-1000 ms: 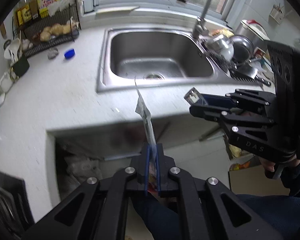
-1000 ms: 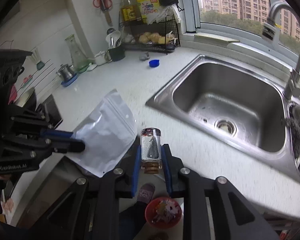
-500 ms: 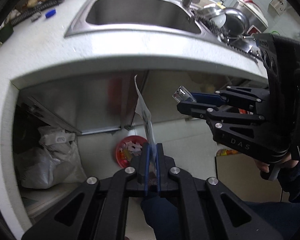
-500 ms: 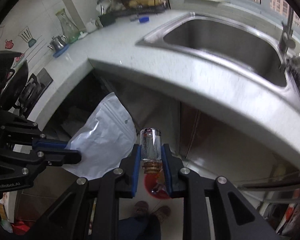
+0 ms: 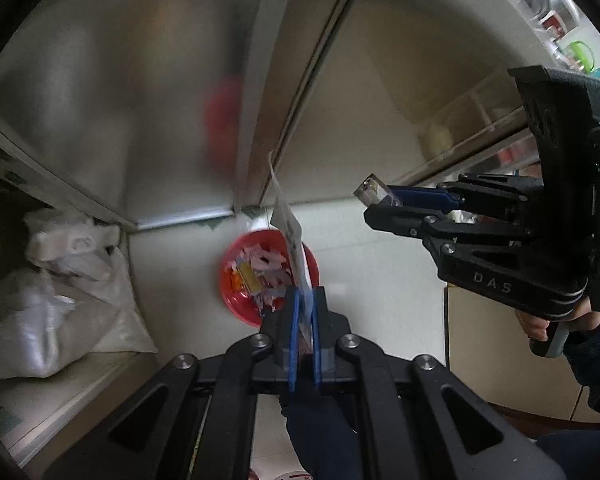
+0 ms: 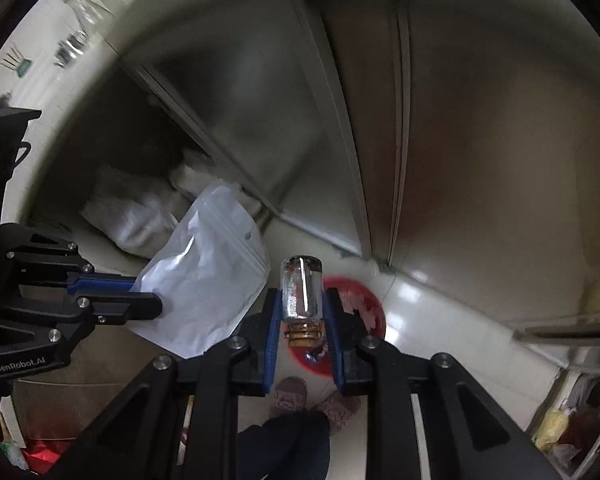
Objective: Collect trash
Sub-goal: 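Carry the plastic bag and glass vial down to the red bin, then open both tools to drop the bag and vial into the bin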
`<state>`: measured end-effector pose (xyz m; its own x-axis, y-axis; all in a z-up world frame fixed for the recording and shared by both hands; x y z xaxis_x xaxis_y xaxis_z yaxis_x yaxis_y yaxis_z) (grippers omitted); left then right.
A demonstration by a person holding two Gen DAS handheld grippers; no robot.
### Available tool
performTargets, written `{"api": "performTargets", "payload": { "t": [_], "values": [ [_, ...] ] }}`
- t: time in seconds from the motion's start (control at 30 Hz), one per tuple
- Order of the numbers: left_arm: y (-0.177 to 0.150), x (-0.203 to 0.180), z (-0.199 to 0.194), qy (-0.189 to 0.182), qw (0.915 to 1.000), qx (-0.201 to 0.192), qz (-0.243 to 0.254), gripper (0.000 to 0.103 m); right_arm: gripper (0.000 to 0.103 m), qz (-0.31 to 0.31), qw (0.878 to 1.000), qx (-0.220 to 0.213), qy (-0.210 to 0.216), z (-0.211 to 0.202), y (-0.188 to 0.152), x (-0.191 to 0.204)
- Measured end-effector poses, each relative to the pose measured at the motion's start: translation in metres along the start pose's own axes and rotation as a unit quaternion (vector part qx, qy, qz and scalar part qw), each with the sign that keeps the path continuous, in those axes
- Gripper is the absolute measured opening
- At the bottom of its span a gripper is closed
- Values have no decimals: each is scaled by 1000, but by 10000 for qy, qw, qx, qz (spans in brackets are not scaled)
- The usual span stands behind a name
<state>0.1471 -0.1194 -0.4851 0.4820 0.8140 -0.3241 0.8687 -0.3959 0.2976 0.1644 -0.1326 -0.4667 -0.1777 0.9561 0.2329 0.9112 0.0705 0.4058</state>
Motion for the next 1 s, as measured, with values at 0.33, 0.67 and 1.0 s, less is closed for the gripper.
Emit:
{"api": "performTargets", "payload": {
  "t": [0.33,0.67,1.0],
  "values": [
    [-51,39,151,16,9992,333,-229,5,20,436,9980,457,86,135,-75,-39],
    [-90,60,265,-64,9976,619,-306,5,20,567,9957,727,124,217,-131,-68],
    [-103,78,308,-4,9965,803,-218,5,20,625,9942,831,256,251,-156,-84]
  ]
}}
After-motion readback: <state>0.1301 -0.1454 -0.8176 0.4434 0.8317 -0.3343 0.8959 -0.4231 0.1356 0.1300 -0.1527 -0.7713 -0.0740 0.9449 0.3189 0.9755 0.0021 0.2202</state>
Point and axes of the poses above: each gripper's, at about its wrist camera, not at the fingertips, and z roughly the way its jaws point, x to its left, y to its top, the point moved 3 cm from there along z, roughly the way its jaws point, and after that the axes turned 9 degrees about -x, right-handed, at the moved point
